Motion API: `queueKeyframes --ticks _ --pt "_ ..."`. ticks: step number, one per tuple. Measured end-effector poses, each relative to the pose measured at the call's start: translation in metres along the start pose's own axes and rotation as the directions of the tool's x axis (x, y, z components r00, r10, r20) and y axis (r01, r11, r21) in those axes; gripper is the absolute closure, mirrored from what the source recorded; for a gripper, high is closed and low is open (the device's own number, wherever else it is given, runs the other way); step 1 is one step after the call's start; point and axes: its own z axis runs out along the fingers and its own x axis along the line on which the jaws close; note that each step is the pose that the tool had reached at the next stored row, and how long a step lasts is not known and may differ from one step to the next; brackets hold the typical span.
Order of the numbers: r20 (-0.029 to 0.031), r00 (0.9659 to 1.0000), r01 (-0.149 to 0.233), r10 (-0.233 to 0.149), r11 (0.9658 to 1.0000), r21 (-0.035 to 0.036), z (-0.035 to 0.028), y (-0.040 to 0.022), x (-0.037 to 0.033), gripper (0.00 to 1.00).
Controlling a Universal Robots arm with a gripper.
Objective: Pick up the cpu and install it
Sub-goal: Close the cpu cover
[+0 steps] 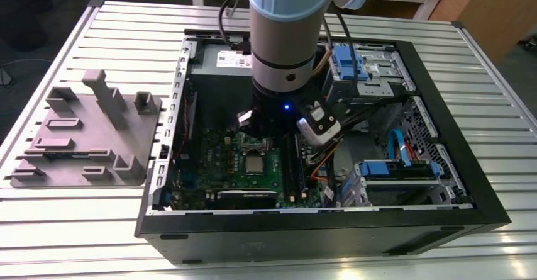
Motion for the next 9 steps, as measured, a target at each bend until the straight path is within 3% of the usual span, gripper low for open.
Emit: queueKeyframes --ticks 5,9 --pt "-0.0018 0.999 0.044 -0.044 0.999 -0.0037 0.0025 -0.0002 -0.001 0.9" --pt "-0.002 0.9989 0.046 -0.046 0.9989 -0.0039 0.0026 -0.0002 -0.0011 0.9"
